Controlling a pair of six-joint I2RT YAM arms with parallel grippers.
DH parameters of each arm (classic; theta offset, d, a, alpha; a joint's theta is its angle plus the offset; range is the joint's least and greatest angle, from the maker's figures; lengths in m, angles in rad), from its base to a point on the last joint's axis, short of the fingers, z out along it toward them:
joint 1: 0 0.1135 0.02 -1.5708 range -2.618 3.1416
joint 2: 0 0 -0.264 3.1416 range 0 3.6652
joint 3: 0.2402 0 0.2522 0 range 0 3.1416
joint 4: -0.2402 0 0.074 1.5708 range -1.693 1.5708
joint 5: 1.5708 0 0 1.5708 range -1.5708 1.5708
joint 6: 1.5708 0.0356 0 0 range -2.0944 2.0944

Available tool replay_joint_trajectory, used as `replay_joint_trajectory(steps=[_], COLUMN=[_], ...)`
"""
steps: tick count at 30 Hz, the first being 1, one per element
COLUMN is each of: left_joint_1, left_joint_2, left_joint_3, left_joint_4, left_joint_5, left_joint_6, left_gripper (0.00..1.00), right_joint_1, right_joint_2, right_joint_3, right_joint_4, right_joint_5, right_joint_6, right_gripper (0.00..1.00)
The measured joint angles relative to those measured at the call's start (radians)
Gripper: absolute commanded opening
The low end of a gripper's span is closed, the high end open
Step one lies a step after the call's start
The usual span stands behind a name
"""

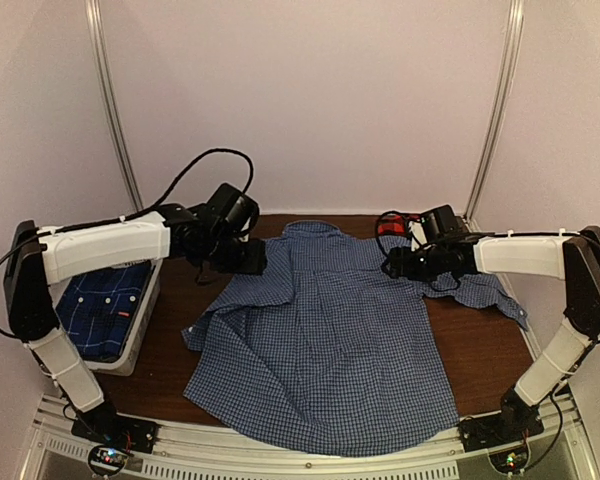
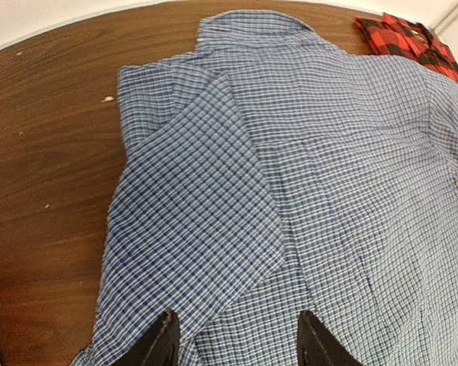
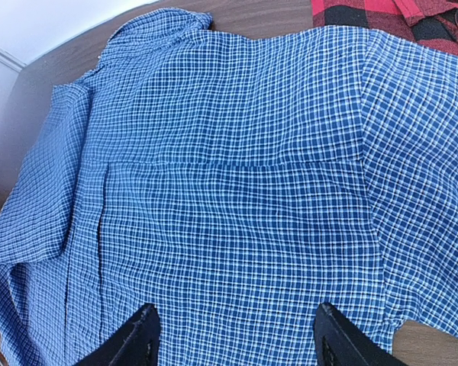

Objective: Fold and stack the long sleeve shirts
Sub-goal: Place the crumpled shirt at the center of the board, then pick up the sleeve from the center of the board.

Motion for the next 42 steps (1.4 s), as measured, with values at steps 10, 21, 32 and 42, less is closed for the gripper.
replay_joint_trajectory(steps=[10, 21, 32, 42], left_joint_1=[0.088, 0.117, 0.117, 0.117], left_joint_2=[-0.276, -0.417, -0.375, -0.274], left_joint_3=[-0.365, -0.636, -0.74, -0.743], left_joint_4=[-0.047, -0.04, 0.082, 0.141], left_joint_5=[-0.11, -0.06, 0.039, -0.003], left_joint_6=[-0.182, -0.282, -0.306, -0.324], left_gripper=[0.51, 0.5, 0.45, 0.15], right_joint_1=[0.032, 0.072, 0.09, 0.09], right_joint_2=[0.0, 0.003, 0.027, 0.027], right_joint_3=[0.021, 0.053, 0.064, 0.065], right_joint_4=[-0.011, -0.029, -0.033, -0.034], right_joint_5=[0.0, 0.0, 0.002, 0.005], right_joint_6=[-0.001, -0.001, -0.001, -0.001], right_gripper=[0.7, 0.7, 0.71, 0.71])
